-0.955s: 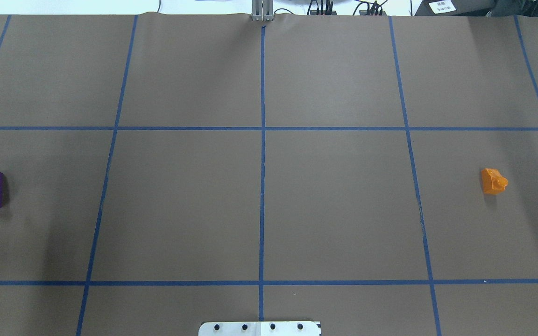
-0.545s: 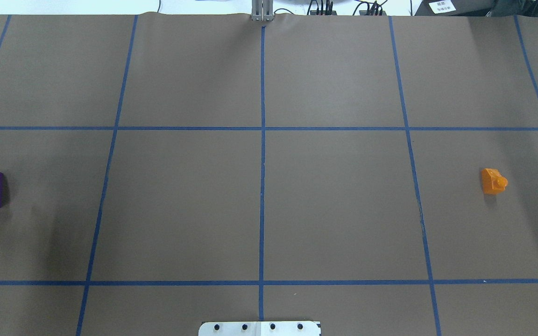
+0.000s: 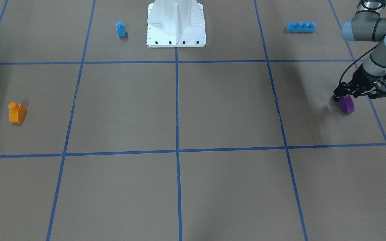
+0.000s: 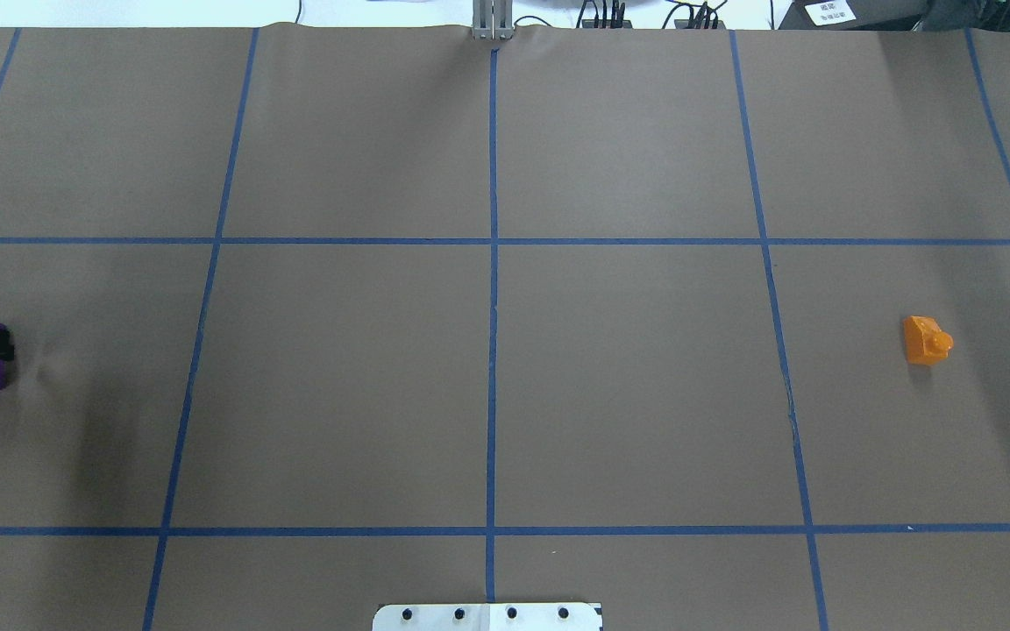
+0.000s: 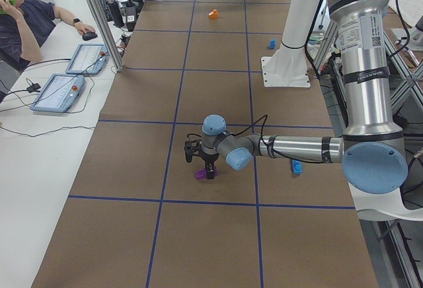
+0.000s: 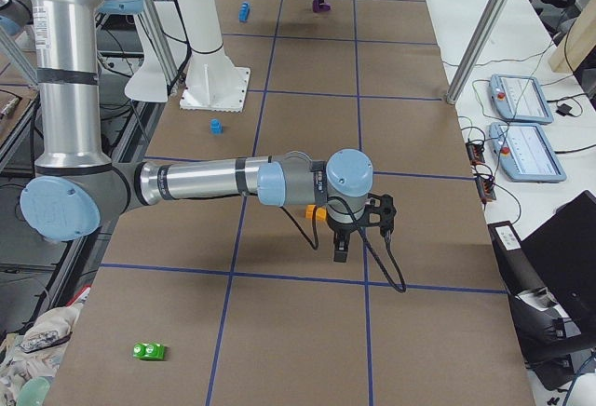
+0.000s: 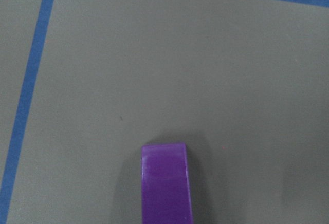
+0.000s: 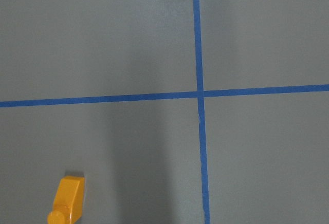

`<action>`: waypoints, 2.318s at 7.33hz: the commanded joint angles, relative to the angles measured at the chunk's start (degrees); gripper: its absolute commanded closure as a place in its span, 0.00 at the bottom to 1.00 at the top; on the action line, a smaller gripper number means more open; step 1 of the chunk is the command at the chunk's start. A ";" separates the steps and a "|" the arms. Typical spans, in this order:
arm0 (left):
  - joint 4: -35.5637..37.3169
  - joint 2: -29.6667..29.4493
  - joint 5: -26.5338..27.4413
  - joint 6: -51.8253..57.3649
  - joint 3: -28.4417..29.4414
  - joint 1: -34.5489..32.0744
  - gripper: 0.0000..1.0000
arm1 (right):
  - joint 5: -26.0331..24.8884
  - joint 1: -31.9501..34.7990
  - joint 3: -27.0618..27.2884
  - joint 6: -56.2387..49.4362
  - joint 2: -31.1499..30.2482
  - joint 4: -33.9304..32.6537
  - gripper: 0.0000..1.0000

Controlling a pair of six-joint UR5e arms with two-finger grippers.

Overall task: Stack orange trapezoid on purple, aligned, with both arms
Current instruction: 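Lower the left gripper onto the purple trapezoid and close on it, then carry the purple trapezoid with the left gripper to the table center and set it down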

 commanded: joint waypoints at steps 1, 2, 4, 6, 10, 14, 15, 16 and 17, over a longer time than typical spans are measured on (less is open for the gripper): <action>0.17 0.10 0.03 0.05 0.27 0.50 0.56 | 0.27 0.00 0.00 -0.09 0.18 0.00 0.00; 0.26 0.10 0.03 0.22 0.18 0.50 0.81 | 0.27 0.00 0.00 0.00 0.18 0.00 0.00; 1.48 -0.25 -0.58 0.66 -4.01 0.33 1.00 | 0.10 0.00 0.78 0.00 0.27 -0.09 0.00; 16.27 -8.28 0.11 5.19 -13.41 0.59 1.00 | 0.71 0.00 0.88 0.00 0.18 -0.27 0.00; 35.41 -36.85 8.25 11.99 -12.49 11.71 1.00 | 1.15 0.00 0.88 0.17 0.18 -0.27 0.00; 35.50 -62.23 11.63 11.83 11.95 18.77 1.00 | 1.42 -0.52 1.14 1.23 0.18 -0.09 0.00; 35.42 -67.52 11.54 11.13 19.35 19.66 1.00 | 1.42 -0.87 1.14 1.23 0.18 -0.09 0.00; 35.07 -69.40 11.54 11.21 23.08 20.10 1.00 | 1.42 -1.14 1.06 1.23 0.18 -0.09 0.00; 34.89 -69.25 11.63 11.47 23.81 20.89 1.00 | 1.42 -1.23 1.06 1.32 0.18 -0.09 0.00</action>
